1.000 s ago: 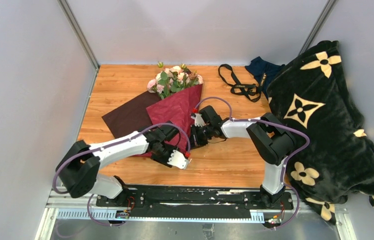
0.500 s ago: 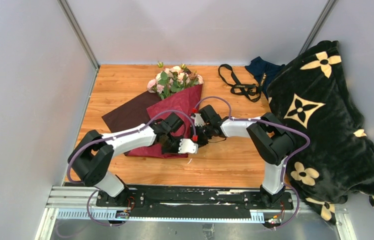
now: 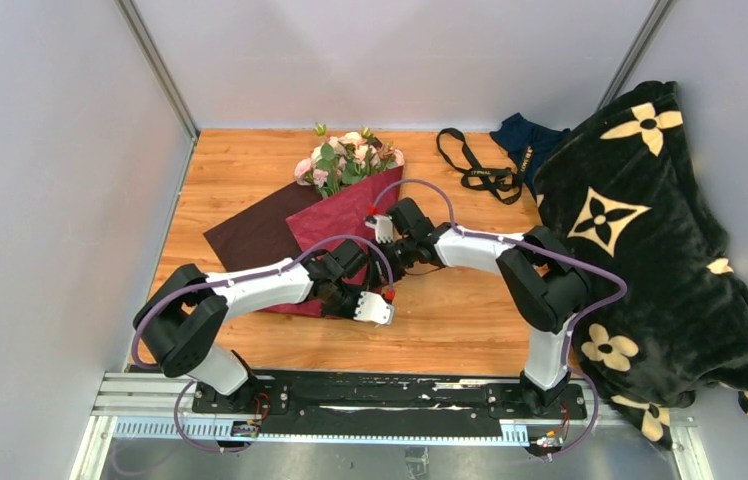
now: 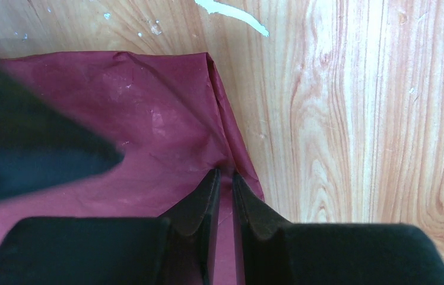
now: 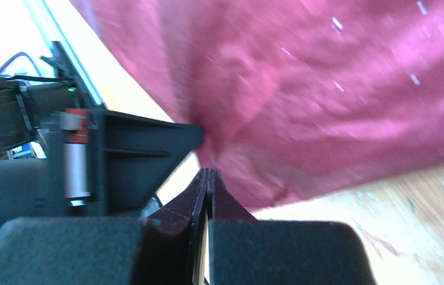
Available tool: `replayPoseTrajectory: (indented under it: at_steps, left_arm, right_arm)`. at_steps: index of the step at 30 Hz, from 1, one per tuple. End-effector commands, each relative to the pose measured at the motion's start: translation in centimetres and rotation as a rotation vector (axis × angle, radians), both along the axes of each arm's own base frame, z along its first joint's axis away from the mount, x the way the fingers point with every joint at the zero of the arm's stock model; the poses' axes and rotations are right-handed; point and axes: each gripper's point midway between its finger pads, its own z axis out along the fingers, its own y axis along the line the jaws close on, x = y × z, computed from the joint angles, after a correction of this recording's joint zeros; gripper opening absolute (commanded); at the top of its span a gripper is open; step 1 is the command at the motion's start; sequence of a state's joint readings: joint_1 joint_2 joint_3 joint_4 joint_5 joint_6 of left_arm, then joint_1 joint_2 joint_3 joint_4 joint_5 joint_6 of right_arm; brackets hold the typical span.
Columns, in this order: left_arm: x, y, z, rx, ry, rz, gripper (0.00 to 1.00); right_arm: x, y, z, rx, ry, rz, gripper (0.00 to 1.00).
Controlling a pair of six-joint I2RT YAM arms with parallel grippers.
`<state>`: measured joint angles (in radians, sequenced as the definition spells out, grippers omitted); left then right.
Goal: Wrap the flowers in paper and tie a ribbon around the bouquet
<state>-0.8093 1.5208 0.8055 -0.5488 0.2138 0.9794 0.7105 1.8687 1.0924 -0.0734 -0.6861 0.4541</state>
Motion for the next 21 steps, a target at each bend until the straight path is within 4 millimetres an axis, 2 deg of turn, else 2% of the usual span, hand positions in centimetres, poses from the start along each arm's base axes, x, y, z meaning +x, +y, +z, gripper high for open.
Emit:
replayPoseTrajectory:
  at_steps: [1,2,5,8,10,11,13,14,15,16,17,18,21]
  left_arm:
    - [-0.8,1.3,-1.8,0.052,0.012,-0.010,0.18]
    - [-0.7,1.2,-1.7,0.048,0.011,-0.009,0.18]
    - [-0.6,0.9,-1.2,0.028,0.007,0.006,0.20]
    - [-0.2,0.3,0.3,-0.002,-0.001,0.042,0.24]
    - [0.4,-0.1,2.3,-0.044,-0.011,0.109,0.27]
    - [1.0,-0.2,4.4,-0.101,-0.017,0.183,0.32]
    - [3.0,0.7,7.9,-0.189,-0.020,0.359,0.47]
    - [4.1,2.0,9.2,-0.213,-0.022,0.476,0.51]
    - [6.4,4.4,11.0,-0.244,-0.055,0.650,0.59]
    - [7.2,6.1,11.8,-0.258,-0.055,0.777,0.62]
    - [9.3,9.8,13.2,-0.287,-0.065,0.968,0.67]
    - [10.1,12.9,13.7,-0.311,-0.041,1.126,0.70]
    - [10.7,21.8,13.3,-0.368,0.022,1.535,0.76]
  right_arm:
    - [0.5,2.9,4.3,0.131,-0.078,0.059,0.00]
    - [0.6,3.4,3.9,0.128,-0.064,0.057,0.00]
    - [0.0,4.4,0.8,0.077,-0.001,0.063,0.00]
    - [-0.2,5.0,-2.2,0.047,0.061,0.050,0.00]
    - [0.1,4.6,-4.2,-0.012,0.077,0.017,0.00]
    - [0.1,3.3,-5.9,-0.112,0.096,-0.018,0.00]
    - [-0.1,1.5,-7.6,-0.222,0.101,-0.051,0.00]
    - [-0.2,1.0,-8.1,-0.245,0.103,-0.061,0.00]
    - [-0.4,0.7,-8.2,-0.252,0.100,-0.067,0.00]
    - [-0.6,0.5,-8.4,-0.263,0.097,-0.068,0.00]
    - [-0.7,0.3,-8.5,-0.271,0.089,-0.068,0.00]
    - [-0.8,0.3,-8.6,-0.277,0.084,-0.066,0.00]
    - [-1.1,0.8,-8.5,-0.273,0.064,-0.052,0.00]
